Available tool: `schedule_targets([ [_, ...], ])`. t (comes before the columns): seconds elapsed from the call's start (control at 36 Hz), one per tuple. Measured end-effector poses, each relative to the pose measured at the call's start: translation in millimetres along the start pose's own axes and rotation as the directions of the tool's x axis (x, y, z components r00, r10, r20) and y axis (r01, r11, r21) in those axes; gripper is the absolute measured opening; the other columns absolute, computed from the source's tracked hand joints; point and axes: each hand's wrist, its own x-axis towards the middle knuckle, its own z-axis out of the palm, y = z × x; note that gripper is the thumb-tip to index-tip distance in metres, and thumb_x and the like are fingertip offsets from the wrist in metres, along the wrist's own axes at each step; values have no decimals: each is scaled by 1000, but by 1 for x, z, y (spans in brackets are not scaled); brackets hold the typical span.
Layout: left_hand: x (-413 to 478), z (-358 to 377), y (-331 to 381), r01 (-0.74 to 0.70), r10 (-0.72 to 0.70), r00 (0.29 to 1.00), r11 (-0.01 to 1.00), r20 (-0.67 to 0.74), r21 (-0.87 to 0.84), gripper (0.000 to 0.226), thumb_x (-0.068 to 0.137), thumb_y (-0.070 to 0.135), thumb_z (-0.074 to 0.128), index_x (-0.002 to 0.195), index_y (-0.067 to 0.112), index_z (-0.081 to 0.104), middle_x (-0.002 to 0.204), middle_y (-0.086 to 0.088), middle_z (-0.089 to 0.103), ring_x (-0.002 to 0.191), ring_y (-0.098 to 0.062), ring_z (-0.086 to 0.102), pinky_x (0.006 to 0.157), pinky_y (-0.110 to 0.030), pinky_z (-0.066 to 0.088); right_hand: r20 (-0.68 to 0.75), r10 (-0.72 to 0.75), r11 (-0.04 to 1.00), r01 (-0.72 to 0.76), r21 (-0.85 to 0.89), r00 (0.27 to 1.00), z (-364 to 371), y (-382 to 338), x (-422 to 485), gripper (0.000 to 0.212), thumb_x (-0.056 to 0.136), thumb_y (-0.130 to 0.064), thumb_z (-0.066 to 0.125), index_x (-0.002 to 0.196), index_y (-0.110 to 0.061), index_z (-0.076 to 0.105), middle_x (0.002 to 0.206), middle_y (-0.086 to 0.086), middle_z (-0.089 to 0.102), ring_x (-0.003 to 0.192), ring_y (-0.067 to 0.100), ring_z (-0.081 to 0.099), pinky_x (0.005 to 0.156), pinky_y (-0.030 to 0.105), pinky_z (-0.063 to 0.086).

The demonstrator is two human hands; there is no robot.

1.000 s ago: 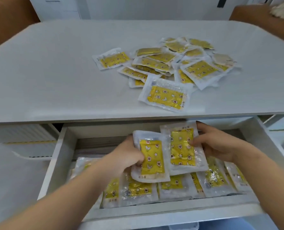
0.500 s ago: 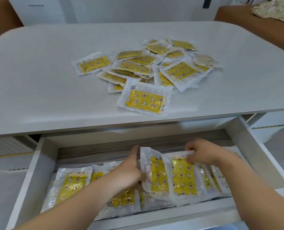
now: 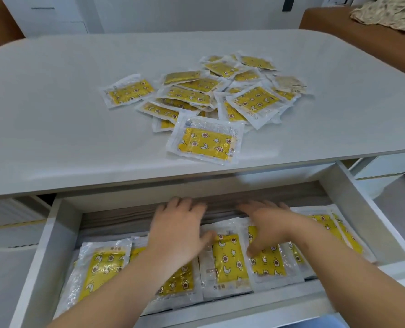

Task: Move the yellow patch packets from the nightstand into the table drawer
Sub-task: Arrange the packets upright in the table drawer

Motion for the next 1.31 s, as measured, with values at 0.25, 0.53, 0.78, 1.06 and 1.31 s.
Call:
schedule_targets([
  [0.25, -6, 45, 0, -10, 33, 928, 998, 372, -64, 88, 83, 73, 32, 148, 31, -10, 158, 1, -6, 145, -28, -8, 114, -58, 2, 47, 11, 983, -2, -181, 999, 11, 2, -7, 92, 76, -40, 72, 145, -46, 12, 158, -5, 12, 144, 24, 13, 115, 53, 8],
  [0.53, 0, 15, -29, -35, 90, 936, 986, 340, -163, 79, 88, 59, 44, 150, 30, 3, 159, 6, 1, 146, -18, 3, 117, -37, 9, -29, -41, 997, 43, 69, 999, 18, -12, 1, 81, 84, -66, 43, 146, -43, -4, 158, -10, -2, 146, 20, -2, 115, 51, -3],
  [0.78, -1, 20, -42, -16, 38, 920, 998, 391, -60, 88, 77, 60, 60, 147, 27, 18, 151, 3, 25, 138, -22, 21, 110, -40, 30, 50, 170, 985, -170, -6, 984, 23, -22, 9, 76, 86, -72, 26, 149, -34, 5, 159, -2, 4, 143, 32, 14, 112, 57, 18],
  [1.06, -4, 15, -34, 1, 1, 898, 1000, 440, -4, 91, 81, 59, 55, 150, 26, 5, 157, 2, 12, 143, -23, 14, 115, -48, 11, -280, 327, 938, -275, 212, 903, 8, 16, 2, 57, 96, -55, 21, 146, -26, 24, 156, 0, 18, 144, 21, 15, 117, 47, 7],
  [1.31, 10, 32, 6, -47, 140, 939, 956, 314, -288, 71, 91, 55, 40, 149, 28, 10, 158, 6, 11, 145, -16, 13, 118, -44, 5, -39, 430, 890, -416, 185, 902, 16, 37, -1, 60, 95, -59, 18, 145, -28, 31, 152, 4, 31, 141, 27, 24, 113, 48, 13],
])
